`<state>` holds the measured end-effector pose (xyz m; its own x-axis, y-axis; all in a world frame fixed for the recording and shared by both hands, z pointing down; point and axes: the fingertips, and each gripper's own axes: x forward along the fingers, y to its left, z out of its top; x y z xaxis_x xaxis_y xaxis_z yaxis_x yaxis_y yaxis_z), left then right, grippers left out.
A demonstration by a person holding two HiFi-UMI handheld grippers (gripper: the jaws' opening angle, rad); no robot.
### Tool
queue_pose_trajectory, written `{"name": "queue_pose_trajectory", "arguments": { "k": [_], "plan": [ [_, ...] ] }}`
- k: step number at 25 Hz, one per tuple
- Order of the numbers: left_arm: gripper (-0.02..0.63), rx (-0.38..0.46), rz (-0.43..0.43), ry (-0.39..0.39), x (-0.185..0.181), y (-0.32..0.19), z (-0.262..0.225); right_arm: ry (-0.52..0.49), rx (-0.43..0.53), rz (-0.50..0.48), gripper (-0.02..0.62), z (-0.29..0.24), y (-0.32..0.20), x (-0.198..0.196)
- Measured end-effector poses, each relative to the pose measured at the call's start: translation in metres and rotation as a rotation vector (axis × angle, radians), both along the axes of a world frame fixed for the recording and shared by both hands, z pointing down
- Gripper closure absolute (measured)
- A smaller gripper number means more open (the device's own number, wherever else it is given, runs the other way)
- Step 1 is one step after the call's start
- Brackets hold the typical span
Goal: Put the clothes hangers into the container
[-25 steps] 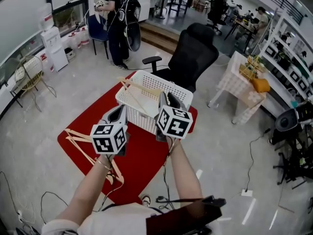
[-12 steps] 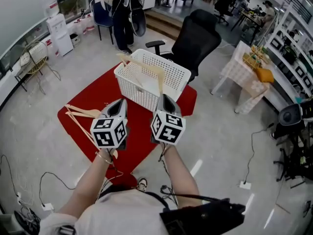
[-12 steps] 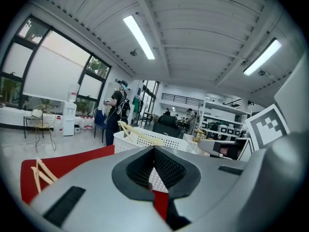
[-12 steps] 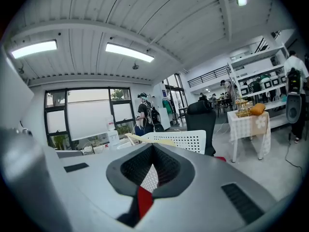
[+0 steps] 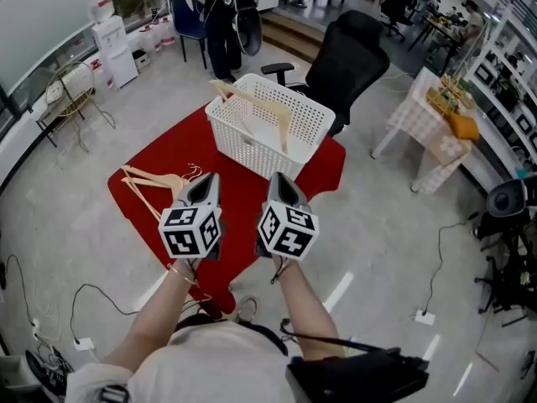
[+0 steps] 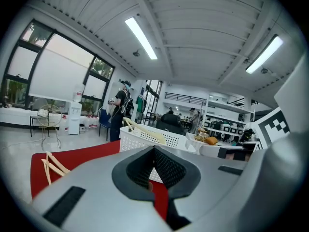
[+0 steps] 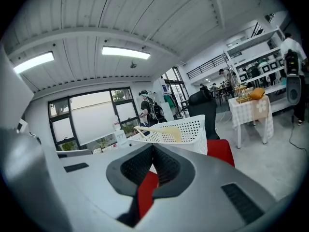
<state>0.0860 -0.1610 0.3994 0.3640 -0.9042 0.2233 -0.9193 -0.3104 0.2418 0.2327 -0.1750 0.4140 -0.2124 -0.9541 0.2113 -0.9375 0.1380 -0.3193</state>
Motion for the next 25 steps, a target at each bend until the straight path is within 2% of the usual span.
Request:
{"name": "queue_pose_trajectory", "arguments": {
  "k": [3,8,12,20,25],
  "plan": [
    [0.604,0.005,0.012,0.007,-0.006,0.01,-0.003,0.0,-0.007,0.003,0.578,-0.001,0.011,-0.01],
    [0.604,-0.019,0.058,0.009,-0.031,0.034,0.012,0.004,-0.037,0.014,0.578,0.012,0.036,-0.049],
    [0.604,-0.022,0.084,0.019,-0.047,0.045,0.018,0.048,-0.038,0.017,0.578,0.018,0.056,-0.075],
    [0.604,-0.004,0.107,0.004,-0.059,0.054,0.016,0.074,-0.044,0.045,0.578,0.016,0.074,-0.087],
    [0.604,-0.017,0.113,0.031,-0.064,0.051,0.015,0.077,-0.052,0.043,0.578,0.015,0.069,-0.092]
  ]
}}
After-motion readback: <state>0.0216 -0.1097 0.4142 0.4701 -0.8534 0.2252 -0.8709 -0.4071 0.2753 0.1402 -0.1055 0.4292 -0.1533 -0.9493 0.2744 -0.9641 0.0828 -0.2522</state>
